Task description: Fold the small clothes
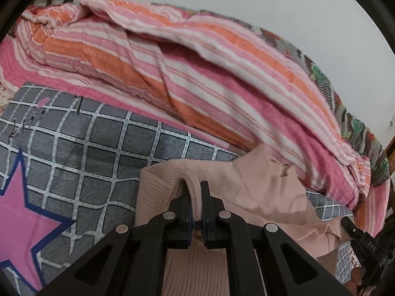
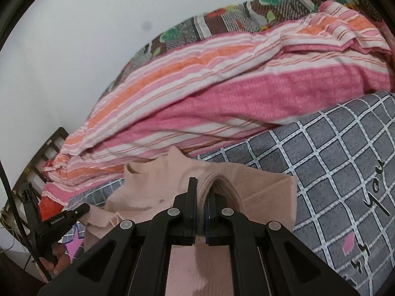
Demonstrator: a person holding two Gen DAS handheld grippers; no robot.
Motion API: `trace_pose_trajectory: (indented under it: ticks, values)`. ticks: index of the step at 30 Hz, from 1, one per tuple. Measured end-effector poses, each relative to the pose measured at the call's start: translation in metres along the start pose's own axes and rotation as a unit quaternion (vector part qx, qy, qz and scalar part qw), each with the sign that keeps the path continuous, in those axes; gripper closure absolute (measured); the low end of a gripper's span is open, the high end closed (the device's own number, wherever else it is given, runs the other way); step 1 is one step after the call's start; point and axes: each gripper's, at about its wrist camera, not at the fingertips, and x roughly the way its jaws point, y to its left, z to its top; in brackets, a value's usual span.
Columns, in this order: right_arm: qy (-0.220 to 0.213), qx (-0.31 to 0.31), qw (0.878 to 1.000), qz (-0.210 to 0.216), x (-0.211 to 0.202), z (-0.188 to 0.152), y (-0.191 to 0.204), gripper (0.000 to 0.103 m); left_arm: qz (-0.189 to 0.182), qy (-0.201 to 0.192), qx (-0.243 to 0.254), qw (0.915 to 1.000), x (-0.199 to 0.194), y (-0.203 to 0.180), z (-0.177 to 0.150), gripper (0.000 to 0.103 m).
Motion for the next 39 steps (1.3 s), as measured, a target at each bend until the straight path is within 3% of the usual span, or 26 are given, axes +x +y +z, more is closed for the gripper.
trace_pose_trajectory:
  ticks: [6, 9, 10, 12, 14, 20, 24, 29, 39]
  values:
    - [0.015, -0.006, 1.0, -0.017, 0.024, 0.002, -0.01, 0.098, 0.003, 0.013, 0.01, 0.9999, 0.022, -0.004, 0.004, 0.096]
    - [0.029, -0.005, 0.999, -0.021, 0.036, 0.003, -0.013, 0.096, -0.014, 0.028, 0.003, 0.9995, 0.028, -0.002, 0.007, 0.092]
    - [0.038, -0.005, 0.999, -0.021, 0.04, 0.003, -0.013, 0.092, -0.021, 0.03, 0.0, 0.9993, 0.029, 0.0, 0.007, 0.088]
    - [0.055, -0.001, 0.998, -0.019, 0.047, 0.002, -0.015, 0.089, -0.029, 0.02, -0.001, 0.9994, 0.024, 0.002, 0.01, 0.065]
    - [0.058, 0.001, 0.998, -0.01, 0.046, 0.0, -0.015, 0.088, -0.029, 0.005, 0.0, 0.9996, 0.016, 0.003, 0.011, 0.053]
    - [0.05, -0.017, 0.998, -0.016, 0.021, -0.004, -0.006, 0.086, -0.022, 0.008, 0.012, 0.9997, -0.01, 0.001, 0.007, 0.052]
    - [0.048, -0.038, 0.998, -0.029, -0.014, -0.016, -0.003, 0.068, -0.009, 0.005, 0.036, 0.9993, -0.04, 0.001, -0.008, 0.047]
    - [0.052, -0.046, 0.997, -0.037, -0.056, -0.037, -0.008, 0.061, -0.008, 0.006, 0.04, 0.9991, -0.074, 0.011, -0.039, 0.045]
    - [0.081, -0.023, 0.996, -0.021, -0.108, -0.101, -0.029, 0.042, -0.072, 0.065, -0.023, 0.995, -0.107, 0.05, -0.113, 0.045]
